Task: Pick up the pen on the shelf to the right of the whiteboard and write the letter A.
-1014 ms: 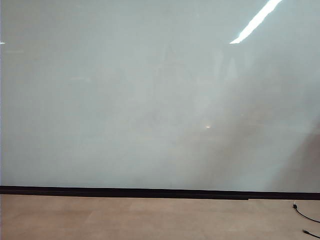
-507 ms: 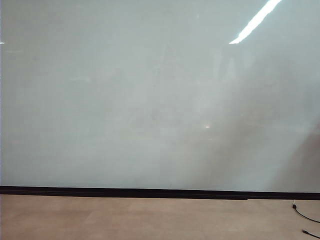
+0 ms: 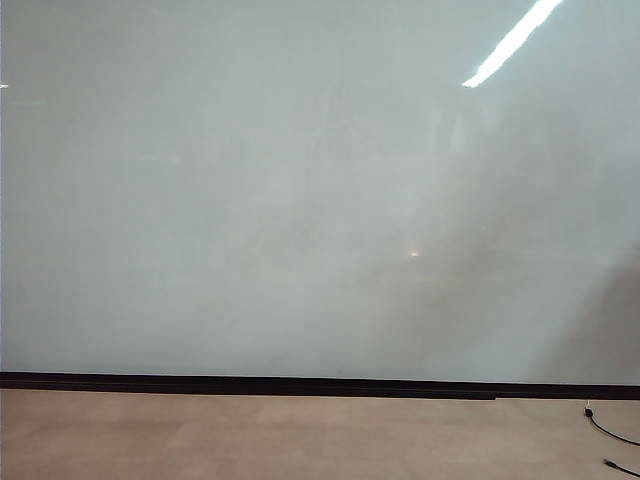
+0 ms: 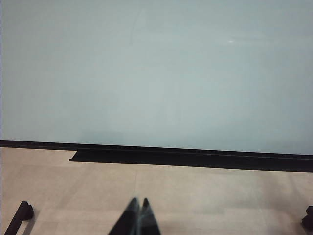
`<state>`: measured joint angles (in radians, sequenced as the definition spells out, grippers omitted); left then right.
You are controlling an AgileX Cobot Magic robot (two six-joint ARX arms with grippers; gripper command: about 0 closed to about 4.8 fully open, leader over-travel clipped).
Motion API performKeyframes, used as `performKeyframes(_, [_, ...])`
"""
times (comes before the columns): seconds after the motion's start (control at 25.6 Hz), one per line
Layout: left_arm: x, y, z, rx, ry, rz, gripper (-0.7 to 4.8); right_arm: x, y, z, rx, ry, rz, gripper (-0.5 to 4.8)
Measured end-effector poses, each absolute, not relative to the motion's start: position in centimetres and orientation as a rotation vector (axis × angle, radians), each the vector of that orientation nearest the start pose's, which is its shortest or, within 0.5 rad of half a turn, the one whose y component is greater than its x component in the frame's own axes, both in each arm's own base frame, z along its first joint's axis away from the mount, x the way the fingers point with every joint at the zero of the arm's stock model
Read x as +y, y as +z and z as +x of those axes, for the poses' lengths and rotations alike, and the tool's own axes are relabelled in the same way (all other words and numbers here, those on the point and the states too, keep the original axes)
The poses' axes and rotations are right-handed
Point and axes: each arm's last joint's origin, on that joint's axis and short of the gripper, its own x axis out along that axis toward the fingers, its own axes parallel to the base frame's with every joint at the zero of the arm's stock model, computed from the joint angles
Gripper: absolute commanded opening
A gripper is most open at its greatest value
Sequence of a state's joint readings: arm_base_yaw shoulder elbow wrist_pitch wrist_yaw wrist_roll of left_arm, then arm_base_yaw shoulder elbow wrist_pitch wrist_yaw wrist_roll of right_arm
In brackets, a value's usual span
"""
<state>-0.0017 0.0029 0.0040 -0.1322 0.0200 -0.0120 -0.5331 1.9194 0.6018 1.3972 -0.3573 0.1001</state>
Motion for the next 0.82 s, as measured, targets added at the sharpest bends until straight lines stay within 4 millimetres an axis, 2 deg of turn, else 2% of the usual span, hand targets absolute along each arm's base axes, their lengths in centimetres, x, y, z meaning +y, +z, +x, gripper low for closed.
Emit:
performKeyframes(0.16, [-0.1, 15.2, 9.7, 0.131, -0.021, -0.013, -0.04, -14.5, 14.2, 27.4, -0.086, -0.249, 0.070, -0.04])
performKeyframes(0.27, [-0.1, 15.2, 9.7, 0.131, -0.021, -0.013, -0.04, -12.7, 14.8, 26.0, -0.092, -0.323, 0.076, -0.04])
performKeyframes(0.39, [-0.1, 15.2, 9.7, 0.131, -0.021, -0.013, -0.05, -8.8, 15.8, 22.8, -0.126, -0.439, 0.093, -0.04])
performKeyframes(0.47, [-0.1, 15.2, 9.7, 0.131, -0.021, -0.013, -0.05, -7.1, 16.1, 21.2, -0.145, -0.459, 0.101, -0.04])
performKeyframes(0.55, [-0.1, 15.2, 9.7, 0.131, -0.021, -0.014, -0.04, -5.5, 16.6, 20.0, -0.174, -0.444, 0.109, -0.04])
performKeyframes(0.62, [-0.1, 15.2, 9.7, 0.131, -0.021, -0.013, -0.04, -2.6, 16.9, 18.3, -0.186, -0.368, 0.104, -0.04])
performKeyframes(0.82, [-0.1, 15.2, 9.7, 0.131, -0.021, -0.013, -0.05, 1.6, 17.8, 17.3, -0.171, -0.143, -0.001, -0.04])
